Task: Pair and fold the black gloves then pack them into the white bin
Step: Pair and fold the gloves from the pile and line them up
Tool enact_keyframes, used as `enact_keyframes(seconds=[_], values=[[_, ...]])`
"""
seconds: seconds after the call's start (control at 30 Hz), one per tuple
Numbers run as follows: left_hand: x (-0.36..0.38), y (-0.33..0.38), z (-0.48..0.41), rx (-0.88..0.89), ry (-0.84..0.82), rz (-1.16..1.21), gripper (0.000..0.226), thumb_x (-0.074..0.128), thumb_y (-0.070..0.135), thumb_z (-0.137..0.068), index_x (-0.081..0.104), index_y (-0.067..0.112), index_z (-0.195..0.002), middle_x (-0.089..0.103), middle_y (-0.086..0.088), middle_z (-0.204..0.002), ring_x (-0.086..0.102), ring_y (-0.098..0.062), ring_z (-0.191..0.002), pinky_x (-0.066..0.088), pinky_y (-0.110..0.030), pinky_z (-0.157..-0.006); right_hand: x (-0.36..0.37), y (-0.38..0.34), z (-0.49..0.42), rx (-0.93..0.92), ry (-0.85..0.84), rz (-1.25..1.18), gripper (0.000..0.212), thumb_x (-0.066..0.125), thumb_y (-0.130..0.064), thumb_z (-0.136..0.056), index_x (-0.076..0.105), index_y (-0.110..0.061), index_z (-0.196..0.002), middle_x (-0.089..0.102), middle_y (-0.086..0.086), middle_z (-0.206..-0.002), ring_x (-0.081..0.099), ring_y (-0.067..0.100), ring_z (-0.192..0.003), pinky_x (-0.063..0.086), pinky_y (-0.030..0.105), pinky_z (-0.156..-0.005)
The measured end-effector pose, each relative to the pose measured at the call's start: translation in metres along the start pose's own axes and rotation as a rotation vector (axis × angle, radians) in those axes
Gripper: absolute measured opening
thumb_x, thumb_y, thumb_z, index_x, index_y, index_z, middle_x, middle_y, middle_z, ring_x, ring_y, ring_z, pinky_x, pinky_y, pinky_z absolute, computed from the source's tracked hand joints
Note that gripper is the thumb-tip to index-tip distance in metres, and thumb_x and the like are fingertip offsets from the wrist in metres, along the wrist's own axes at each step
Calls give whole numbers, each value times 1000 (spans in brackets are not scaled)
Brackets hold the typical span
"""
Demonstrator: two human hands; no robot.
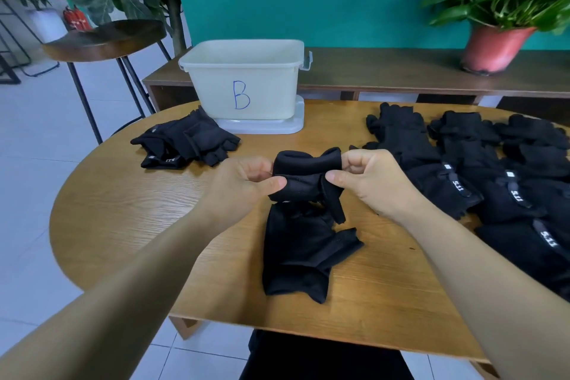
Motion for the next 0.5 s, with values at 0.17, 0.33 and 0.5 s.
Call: enact_keyframes(seconds=[0.17, 0.33, 0.5], values=[[1, -6, 10, 0, 7, -54, 5, 69, 8, -90, 72, 4, -88, 77, -1, -85, 72, -15, -84, 54, -17, -75, 2, 0, 13, -2, -18, 112, 14, 71, -11, -88, 72, -21, -79, 75, -5, -85, 69, 13, -88, 54, 32, -90], [1, -14, 22, 52, 7, -126, 14, 71, 7, -88, 72, 21, -87, 75, 9, -85, 68, -2, -81, 46, -12, -76, 8, 7, 23, -115, 48, 298, 15, 74, -16, -85, 74, -31, -84, 70, -11, -86, 59, 15, -100, 41, 41, -101], [10, -38, 56, 263, 103, -544, 24, 81, 8, -76, 74, 26, -92, 67, 33, -88, 58, 9, -96, 32, -26, -102, 27, 10, 62, -667, 226, 880, 17, 60, -9, -85, 74, -19, -88, 71, -8, -84, 61, 21, -100, 30, 37, -101]])
Point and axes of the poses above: each hand's wrist, its own z-axis away from the middle knuckle, its own x-axis out of the palm, y = z × x, the point moved 3 cm from there along -z, towards the middle knuckle
